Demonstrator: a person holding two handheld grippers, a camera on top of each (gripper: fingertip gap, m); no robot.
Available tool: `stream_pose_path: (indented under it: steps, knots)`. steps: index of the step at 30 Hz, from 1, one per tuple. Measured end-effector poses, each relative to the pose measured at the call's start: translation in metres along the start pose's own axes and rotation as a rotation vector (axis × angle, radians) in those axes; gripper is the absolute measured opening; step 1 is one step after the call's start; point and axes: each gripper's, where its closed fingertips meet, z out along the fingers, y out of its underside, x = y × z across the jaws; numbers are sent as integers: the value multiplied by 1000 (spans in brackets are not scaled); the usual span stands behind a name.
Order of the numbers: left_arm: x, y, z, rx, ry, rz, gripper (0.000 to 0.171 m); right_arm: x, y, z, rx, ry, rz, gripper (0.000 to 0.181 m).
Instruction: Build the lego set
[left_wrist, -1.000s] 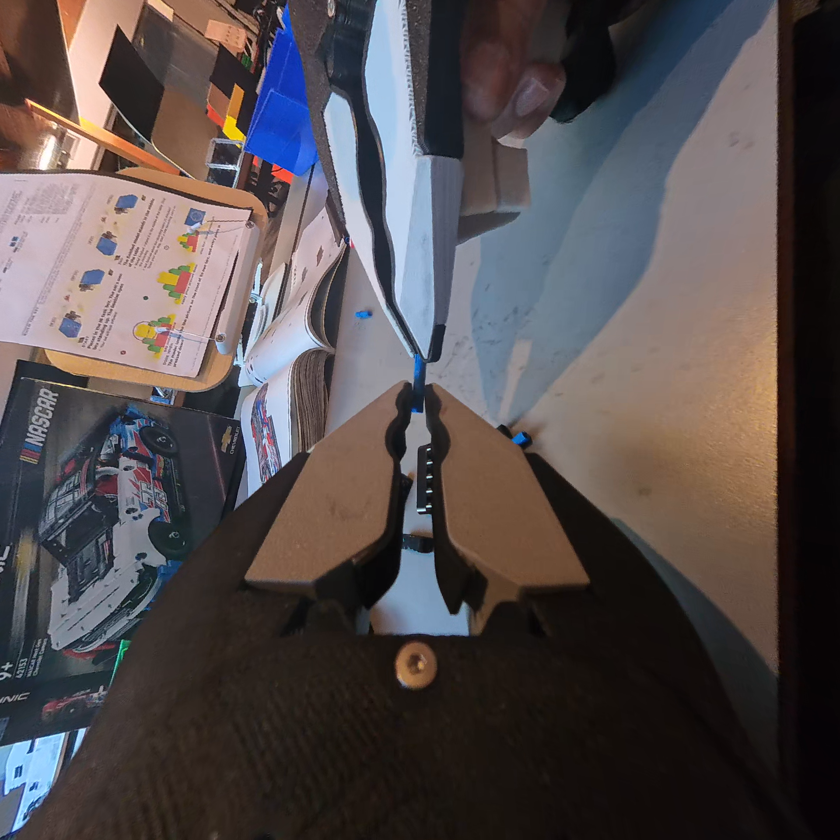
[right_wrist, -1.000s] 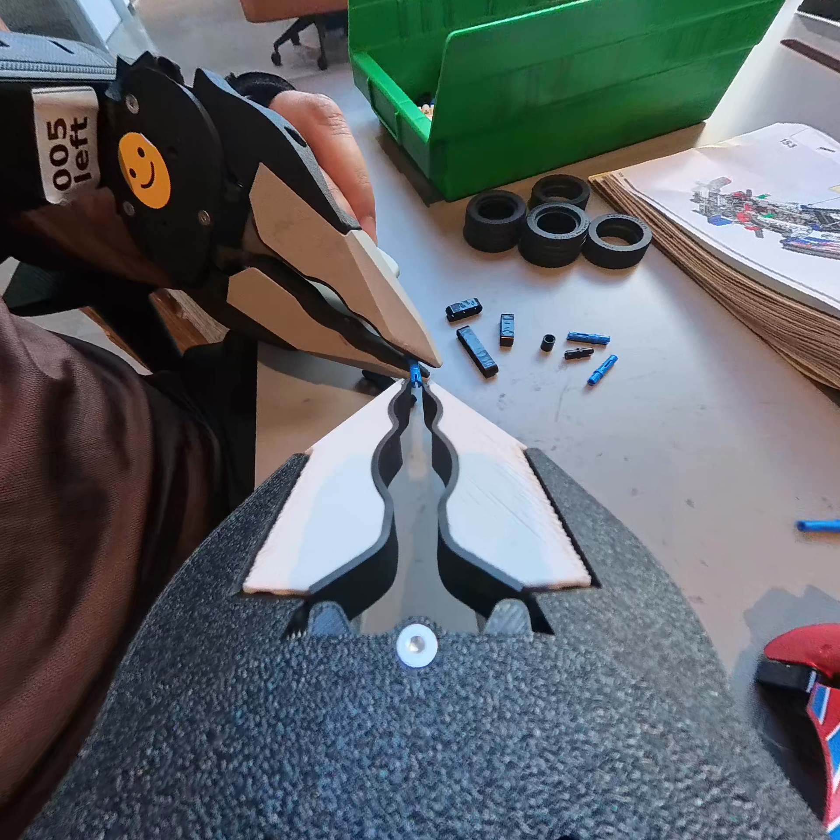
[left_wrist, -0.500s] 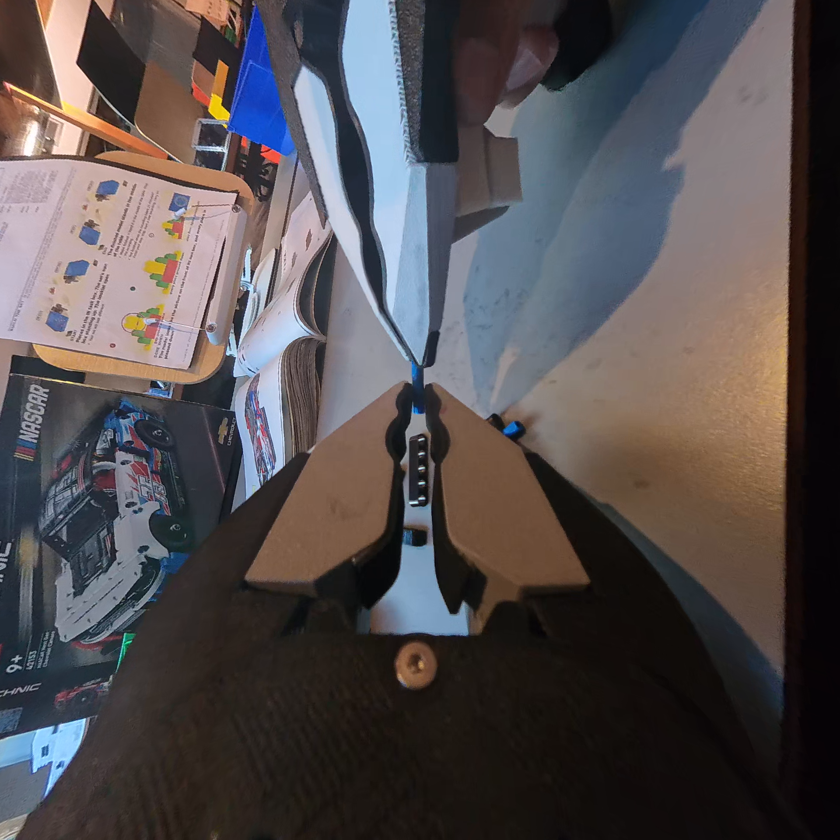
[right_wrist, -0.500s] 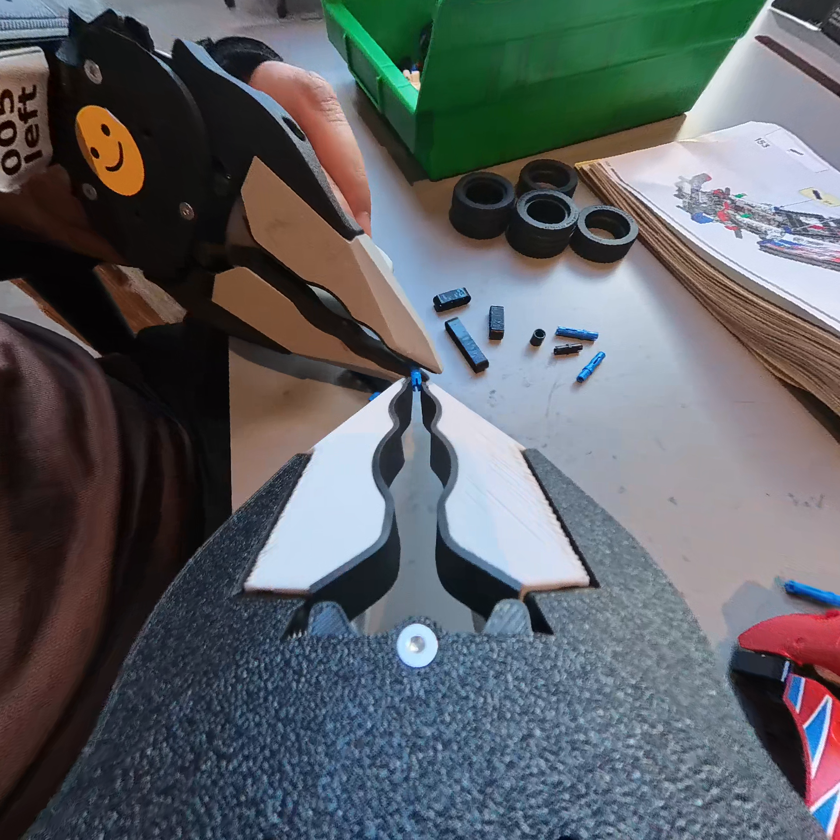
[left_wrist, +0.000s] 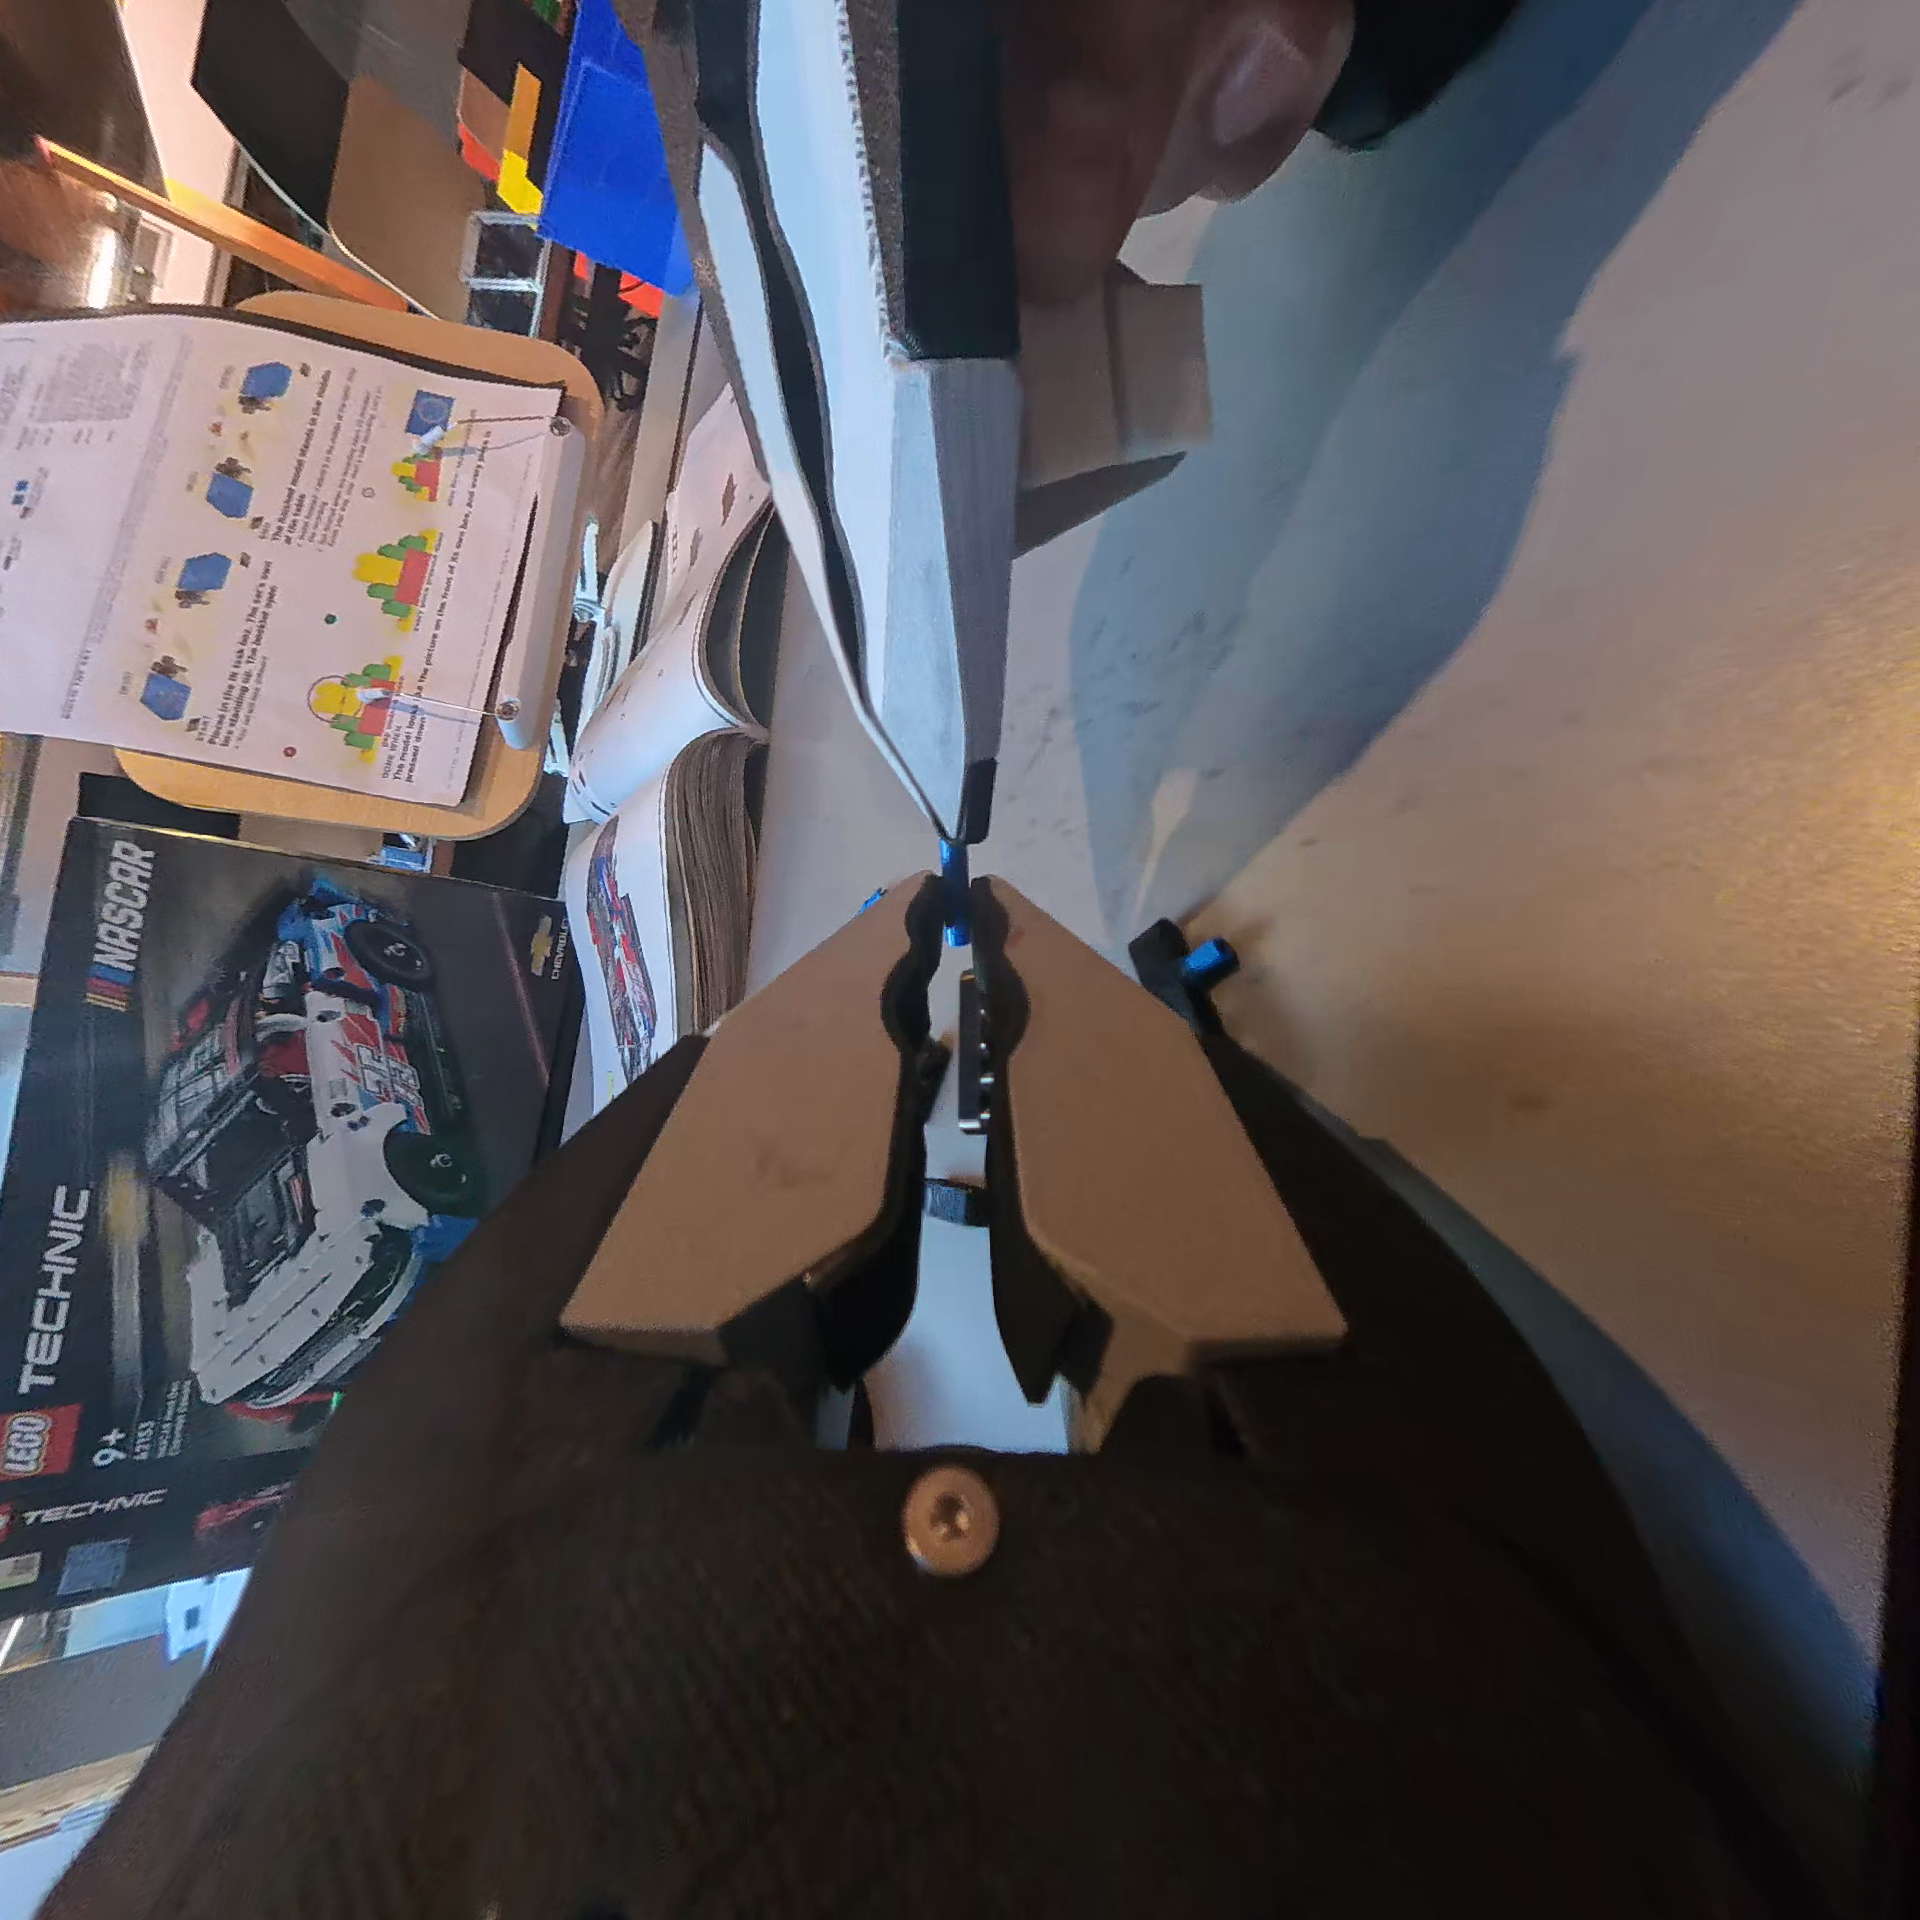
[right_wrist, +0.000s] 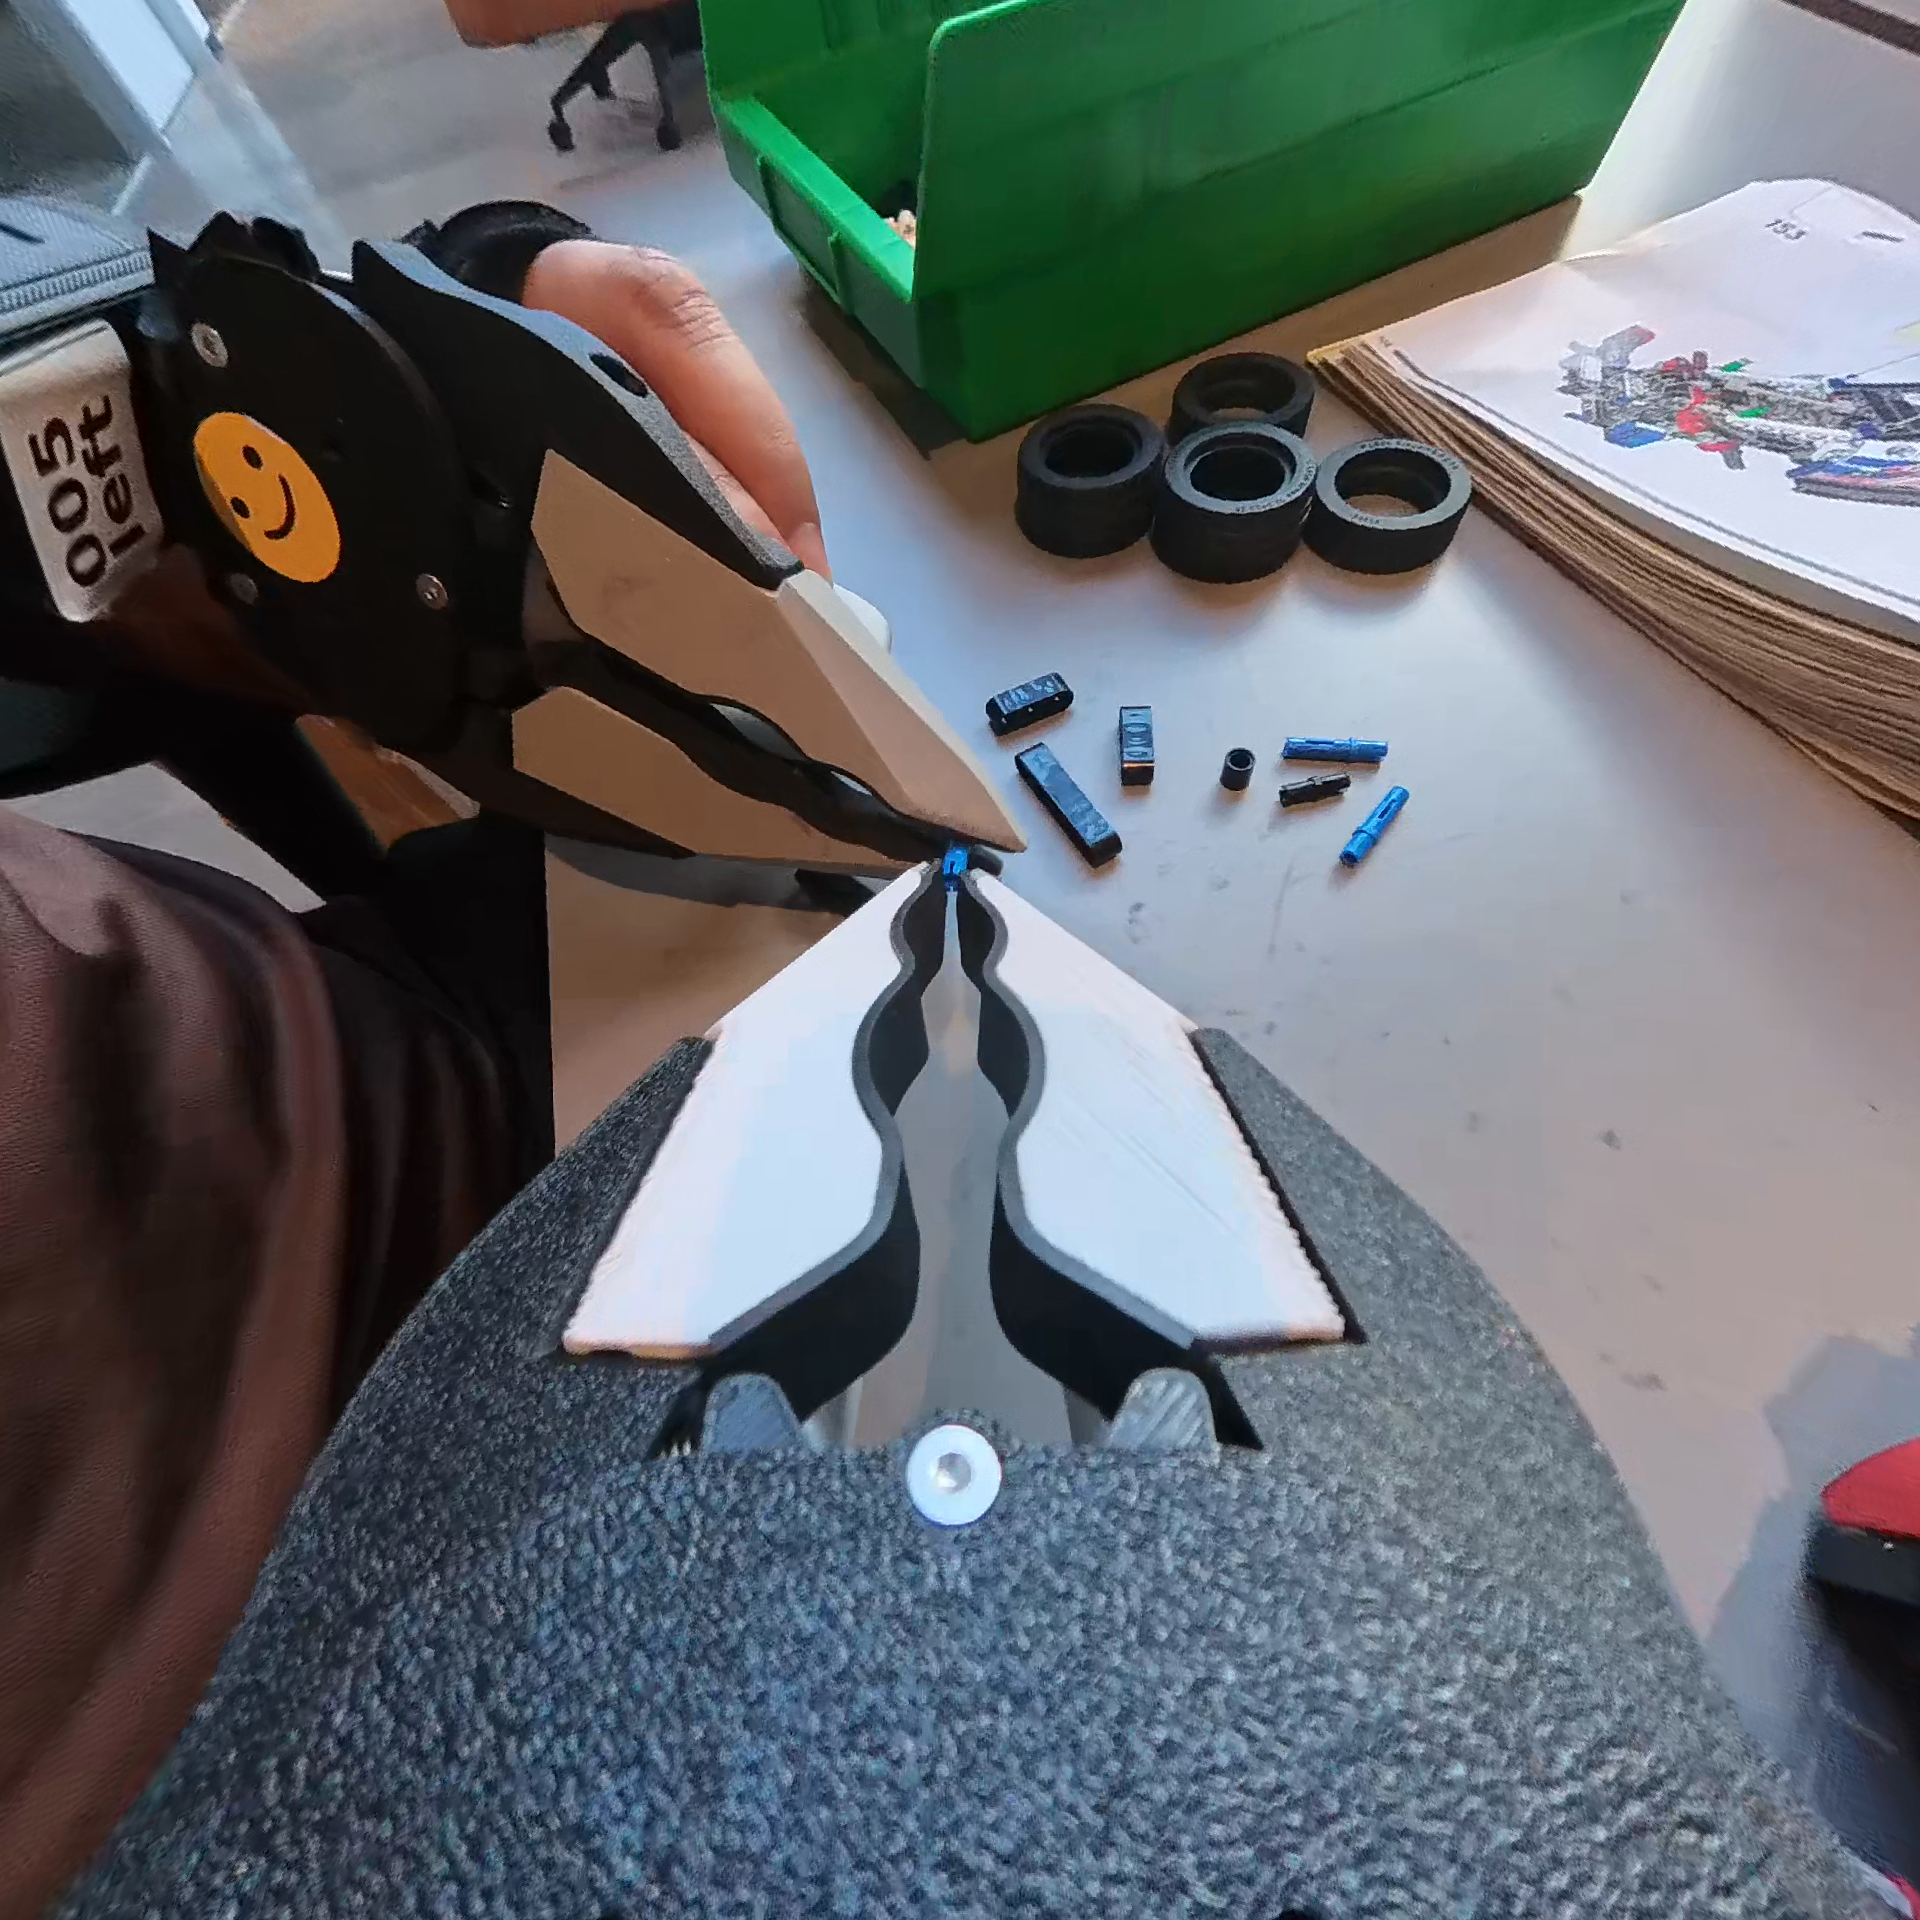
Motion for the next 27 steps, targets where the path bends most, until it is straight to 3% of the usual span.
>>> stream_pose_path:
  steps: [9,12,16,20,24,27]
  knots:
    - [2,4,0,-30,-18,62,3,-1,4,4,-31,29,-42,1]
    - [-8,4,-1,-8,-32,-29,3,4,-8,2,39,45,28,3]
    - [-35,-14,-12,149,-16,-427,2,3,-37,-16,239,27,70,4]
    - [-51,-32,-21,374,109,-969,2,8,-50,-31,369,56,122,12]
    - [-64,-42,-29,650,341,-1521,3,0,-62,-39,397,128,1,17]
    - [-69,-40,-31,776,460,-1761,2,0,-59,-37,328,260,-116,19]
